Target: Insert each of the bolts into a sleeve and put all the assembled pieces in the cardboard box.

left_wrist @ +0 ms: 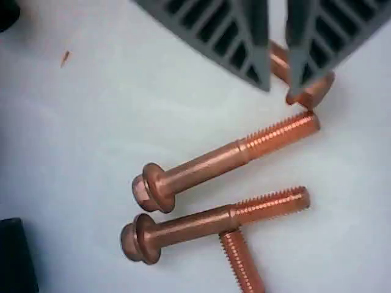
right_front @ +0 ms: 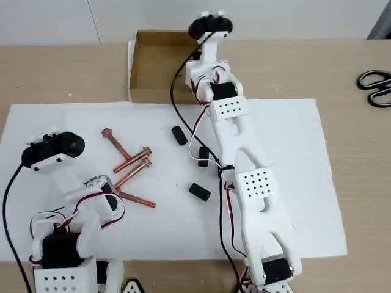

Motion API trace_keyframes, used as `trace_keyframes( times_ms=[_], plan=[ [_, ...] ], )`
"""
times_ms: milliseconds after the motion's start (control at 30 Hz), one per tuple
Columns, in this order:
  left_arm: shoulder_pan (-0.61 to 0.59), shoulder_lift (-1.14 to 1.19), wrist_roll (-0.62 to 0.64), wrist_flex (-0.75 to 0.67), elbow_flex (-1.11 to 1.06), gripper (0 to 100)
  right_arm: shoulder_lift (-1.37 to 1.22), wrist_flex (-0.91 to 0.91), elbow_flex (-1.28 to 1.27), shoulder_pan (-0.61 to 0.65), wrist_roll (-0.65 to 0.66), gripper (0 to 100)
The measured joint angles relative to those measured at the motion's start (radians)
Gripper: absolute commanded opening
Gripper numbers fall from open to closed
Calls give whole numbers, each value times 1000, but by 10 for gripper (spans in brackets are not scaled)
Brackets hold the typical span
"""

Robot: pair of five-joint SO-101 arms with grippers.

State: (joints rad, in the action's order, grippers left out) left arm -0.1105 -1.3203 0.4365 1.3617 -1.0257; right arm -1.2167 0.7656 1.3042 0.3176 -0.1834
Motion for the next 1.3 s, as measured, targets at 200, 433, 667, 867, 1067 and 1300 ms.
trace_keyframes(
  times_ms=[200,433,667,867,1067,1300],
  plan=[
    [0,0,0,0,0,6,0,18,0,2,8,9],
    [0,0,0,0,0,6,0,63,6,11,8,163],
    [0,0,0,0,0,6,3,153,118,17,8,226],
    [0,0,0,0,0,6,3,164,176,18,8,226],
    [0,0,0,0,0,6,5,308,319,20,8,226],
    [0,0,0,0,2,6,72,453,330,18,8,226]
  ],
)
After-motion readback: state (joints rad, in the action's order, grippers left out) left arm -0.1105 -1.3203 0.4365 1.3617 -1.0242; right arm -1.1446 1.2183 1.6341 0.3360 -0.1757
